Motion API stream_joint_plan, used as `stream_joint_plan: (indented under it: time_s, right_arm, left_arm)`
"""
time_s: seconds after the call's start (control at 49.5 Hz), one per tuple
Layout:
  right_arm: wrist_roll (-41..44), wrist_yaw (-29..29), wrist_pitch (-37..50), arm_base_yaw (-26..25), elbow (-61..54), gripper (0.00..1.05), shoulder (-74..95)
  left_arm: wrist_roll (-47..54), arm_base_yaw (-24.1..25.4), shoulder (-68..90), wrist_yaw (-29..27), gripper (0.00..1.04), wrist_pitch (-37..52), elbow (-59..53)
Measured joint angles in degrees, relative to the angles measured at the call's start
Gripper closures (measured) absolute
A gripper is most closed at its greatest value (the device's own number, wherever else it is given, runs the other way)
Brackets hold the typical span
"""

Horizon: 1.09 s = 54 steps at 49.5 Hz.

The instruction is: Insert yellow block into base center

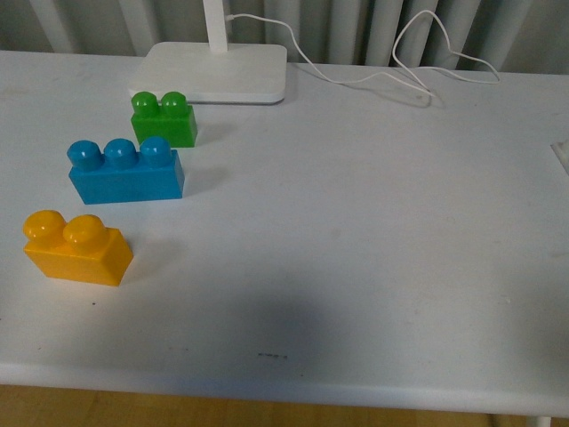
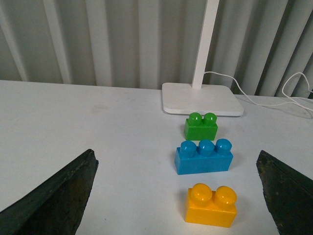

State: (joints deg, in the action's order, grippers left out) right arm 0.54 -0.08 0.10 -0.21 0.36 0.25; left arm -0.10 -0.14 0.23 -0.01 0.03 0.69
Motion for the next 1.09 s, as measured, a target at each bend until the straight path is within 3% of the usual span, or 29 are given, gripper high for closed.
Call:
stream_joint_plan:
  time_s: [0.829, 0.95, 1.092]
  right_arm:
    - [-0.02, 0.02, -0.02, 0.02, 0.0, 0.09, 0.02]
    - [-4.87, 9.25, -12.61, 2.19, 5.92, 0.09, 9.86]
    - [-5.68, 6.69, -12.52, 1.53, 12.26, 0.09, 24.68]
  left_arm:
    - [0.02, 0.0, 0.0, 0.0, 0.06, 0.0, 0.0]
    - [0.0, 0.0, -0.02, 0.0, 0.06, 0.0, 0.0]
    - [0.0, 0.0, -0.02, 0.0, 0.06, 0.0, 0.0]
